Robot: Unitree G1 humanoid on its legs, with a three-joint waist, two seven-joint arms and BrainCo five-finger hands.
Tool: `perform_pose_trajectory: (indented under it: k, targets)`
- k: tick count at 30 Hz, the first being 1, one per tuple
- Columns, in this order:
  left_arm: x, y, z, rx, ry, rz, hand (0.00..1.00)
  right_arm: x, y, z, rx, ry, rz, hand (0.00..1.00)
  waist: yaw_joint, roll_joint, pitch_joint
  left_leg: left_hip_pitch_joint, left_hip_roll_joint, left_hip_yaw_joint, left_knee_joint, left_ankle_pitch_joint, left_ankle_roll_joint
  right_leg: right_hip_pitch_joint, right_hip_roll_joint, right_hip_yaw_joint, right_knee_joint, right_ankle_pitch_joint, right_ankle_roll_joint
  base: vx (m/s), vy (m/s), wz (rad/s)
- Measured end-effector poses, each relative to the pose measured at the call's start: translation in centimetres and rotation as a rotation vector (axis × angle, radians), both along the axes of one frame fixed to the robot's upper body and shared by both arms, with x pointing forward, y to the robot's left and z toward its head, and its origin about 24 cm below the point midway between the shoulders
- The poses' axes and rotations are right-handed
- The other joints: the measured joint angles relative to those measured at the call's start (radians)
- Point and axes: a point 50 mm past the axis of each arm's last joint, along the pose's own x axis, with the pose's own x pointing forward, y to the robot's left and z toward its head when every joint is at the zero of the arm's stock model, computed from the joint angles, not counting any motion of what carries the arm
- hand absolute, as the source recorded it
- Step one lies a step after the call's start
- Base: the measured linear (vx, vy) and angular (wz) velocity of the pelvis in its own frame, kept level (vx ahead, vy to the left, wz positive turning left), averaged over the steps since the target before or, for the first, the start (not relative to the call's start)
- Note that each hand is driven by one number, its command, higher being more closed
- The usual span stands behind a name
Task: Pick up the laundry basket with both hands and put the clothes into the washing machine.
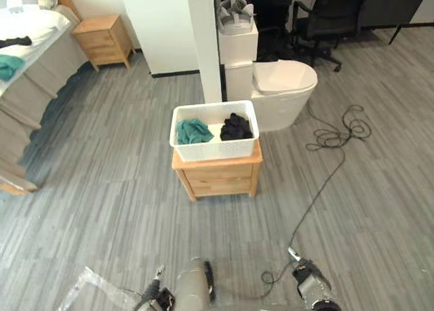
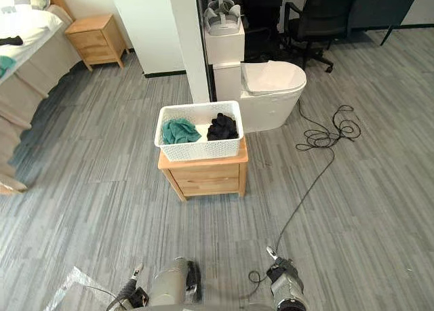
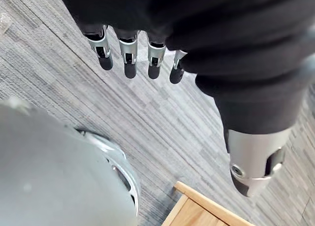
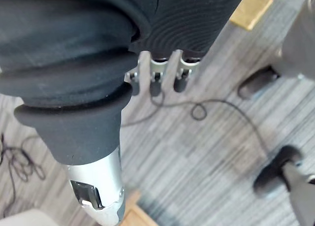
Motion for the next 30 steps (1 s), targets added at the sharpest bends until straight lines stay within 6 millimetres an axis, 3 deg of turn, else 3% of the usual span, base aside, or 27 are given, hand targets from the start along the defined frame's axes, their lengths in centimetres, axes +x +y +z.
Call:
perform_pose_trajectory:
  k: [1,2,3,4,5,7,9,12,14,15,17,18,19,20,21,23,25,27,29,30]
  targets:
    - [-0.8,0.1,-0.1,0.004,0.021,0.007,0.0,-0.8,-0.2,-0.2,-0.007,0.025,-0.015,0.0,0.003,-0.009,-0.017,0.005,-0.017,-0.014,-0.062,0.003,0.007,0.035,-0.016,-0.003,0.0,-0.036,0.029,0.54,0.27,-0.29]
    - [-1.7,0.4,-0.3,0.007,0.045,0.025,0.0,-1.9,-0.1,-0.6,-0.004,0.052,-0.022,0.0,0.02,-0.036,-0.042,0.017,-0.046,-0.005,-0.032,0.078,0.08,0.063,-0.053,0.022,0.012,-0.067,0.063,0.57,0.294,-0.43]
    - [-2.2,0.4,-0.4,0.007,0.059,0.025,0.0,-2.3,-0.3,-0.7,-0.009,0.064,-0.026,0.0,0.025,-0.042,-0.054,0.023,-0.054,0.011,-0.017,0.109,0.105,0.056,-0.068,0.035,0.045,-0.075,0.078,0.62,0.331,-0.52]
    - [-2.7,0.8,-0.5,0.008,0.078,0.043,0.0,-2.8,-0.2,-0.9,-0.009,0.079,-0.023,0.0,0.026,-0.054,-0.067,0.052,-0.076,0.033,-0.011,0.136,0.137,0.017,-0.103,0.055,0.192,-0.09,0.102,0.61,0.331,-0.36]
    - [-2.8,1.3,-0.5,0.02,0.087,0.033,0.0,-3.0,0.3,-1.1,0.003,0.089,-0.014,0.0,0.021,-0.084,-0.069,0.104,-0.113,0.052,-0.056,0.118,0.156,-0.088,-0.153,0.066,0.425,-0.058,0.139,0.6,0.327,-0.26]
    - [-1.9,1.5,-0.4,0.03,0.079,-0.004,0.0,-3.6,0.2,-1.4,0.01,0.113,-0.009,0.0,0.014,-0.09,-0.061,0.178,-0.136,0.047,-0.087,0.093,0.17,-0.236,-0.182,0.092,0.74,0.04,0.162,0.48,0.262,0.07]
    - [-1.2,0.9,-0.4,0.02,0.067,-0.05,0.0,-4.3,0.4,-1.7,0.018,0.137,-0.005,0.0,-0.001,-0.082,-0.056,0.285,-0.145,0.042,-0.122,0.077,0.176,-0.317,-0.192,0.096,0.859,0.039,0.161,0.53,0.245,0.32]
    - [0.5,0.5,-0.1,0.014,0.027,-0.065,0.0,-3.9,0.4,-1.5,0.015,0.112,0.008,0.0,-0.01,-0.072,-0.054,0.388,-0.14,0.034,-0.197,0.058,0.166,-0.433,-0.217,0.035,0.791,0.036,0.155,0.38,0.121,0.14]
    - [1.5,0.1,0.1,0.011,0.005,-0.091,0.0,-3.9,0.4,-1.5,0.019,0.108,-0.006,0.0,-0.008,-0.078,-0.051,0.441,-0.136,0.039,-0.234,0.043,0.154,-0.458,-0.229,-0.015,0.618,0.038,0.151,0.26,0.011,0.01]
    - [1.6,0.0,0.1,0.011,-0.002,-0.093,0.0,-4.1,0.4,-1.6,0.023,0.111,-0.019,0.0,-0.011,-0.078,-0.052,0.464,-0.13,0.051,-0.248,0.029,0.143,-0.454,-0.223,-0.053,0.455,0.051,0.145,0.15,-0.063,-0.14]
    - [1.5,0.1,0.1,0.012,-0.002,-0.079,0.0,-4.4,0.1,-1.6,0.023,0.117,-0.035,0.0,-0.015,-0.084,-0.056,0.472,-0.131,0.062,-0.224,-0.019,0.124,-0.452,-0.202,-0.037,0.27,0.125,0.101,0.24,-0.162,-0.13]
    - [1.5,0.0,0.2,0.013,-0.007,-0.078,0.0,-4.6,0.0,-1.7,0.023,0.12,-0.046,0.0,-0.015,-0.085,-0.057,0.473,-0.132,0.056,-0.202,-0.048,0.112,-0.45,-0.197,-0.018,0.239,0.153,0.055,0.33,-0.265,0.01]
    - [1.6,0.1,0.2,0.017,-0.012,-0.078,0.0,-4.9,-0.1,-1.8,0.025,0.128,-0.059,0.0,-0.016,-0.09,-0.06,0.471,-0.134,0.047,-0.186,-0.062,0.101,-0.434,-0.196,-0.017,0.209,0.169,0.05,0.32,-0.258,0.15]
    - [1.5,-0.2,0.1,0.012,-0.01,-0.077,0.0,-5.3,-0.1,-1.9,0.026,0.14,-0.061,0.0,-0.015,-0.086,-0.066,0.471,-0.119,0.03,-0.172,-0.08,0.079,-0.409,-0.184,-0.033,0.174,0.23,0.038,0.34,-0.282,0.23]
    - [1.4,-0.5,0.1,0.004,-0.004,-0.075,0.0,-5.3,-0.5,-1.8,0.018,0.143,-0.061,0.0,-0.015,-0.066,-0.074,0.468,-0.101,0.021,-0.172,-0.08,0.072,-0.401,-0.169,-0.05,0.165,0.236,0.049,0.34,-0.273,0.35]
    - [0.4,-1.5,-0.3,-0.028,0.019,-0.054,0.0,-5.7,-1.3,-1.9,0.006,0.158,-0.09,0.0,-0.026,-0.021,-0.1,0.477,-0.045,0.004,-0.203,-0.066,0.032,-0.387,-0.117,-0.091,0.128,0.228,0.044,0.4,-0.281,0.24]
    - [0.1,-1.5,-0.4,-0.031,0.029,-0.051,0.0,-5.3,-1.1,-1.8,0.008,0.152,-0.087,0.0,-0.028,-0.019,-0.099,0.499,-0.023,0.004,-0.215,-0.044,-0.003,-0.354,-0.095,-0.105,0.109,0.215,0.025,0.25,-0.208,0.11]
    - [-0.1,-1.4,-0.4,-0.028,0.032,-0.051,0.0,-5.2,-0.8,-1.9,0.015,0.153,-0.08,0.0,-0.025,-0.027,-0.092,0.501,-0.01,0.004,-0.148,-0.036,-0.014,-0.293,-0.079,-0.118,0.087,0.192,0.013,0.18,-0.202,0.18]
    - [-0.2,-1.1,-0.3,-0.015,0.03,-0.052,0.0,-4.9,-0.4,-1.8,0.013,0.148,-0.058,0.0,-0.024,-0.04,-0.088,0.436,-0.002,-0.001,0.026,-0.036,-0.014,-0.269,-0.091,-0.119,0.093,0.163,0.014,0.08,-0.116,0.14]
    - [-0.2,-1.1,-0.3,-0.012,0.028,-0.049,0.0,-4.3,-0.4,-1.6,-0.006,0.136,-0.022,0.0,-0.023,-0.034,-0.086,0.375,0.004,-0.016,0.148,-0.035,-0.013,-0.268,-0.099,-0.12,0.11,0.149,0.013,0.05,-0.054,0.04]
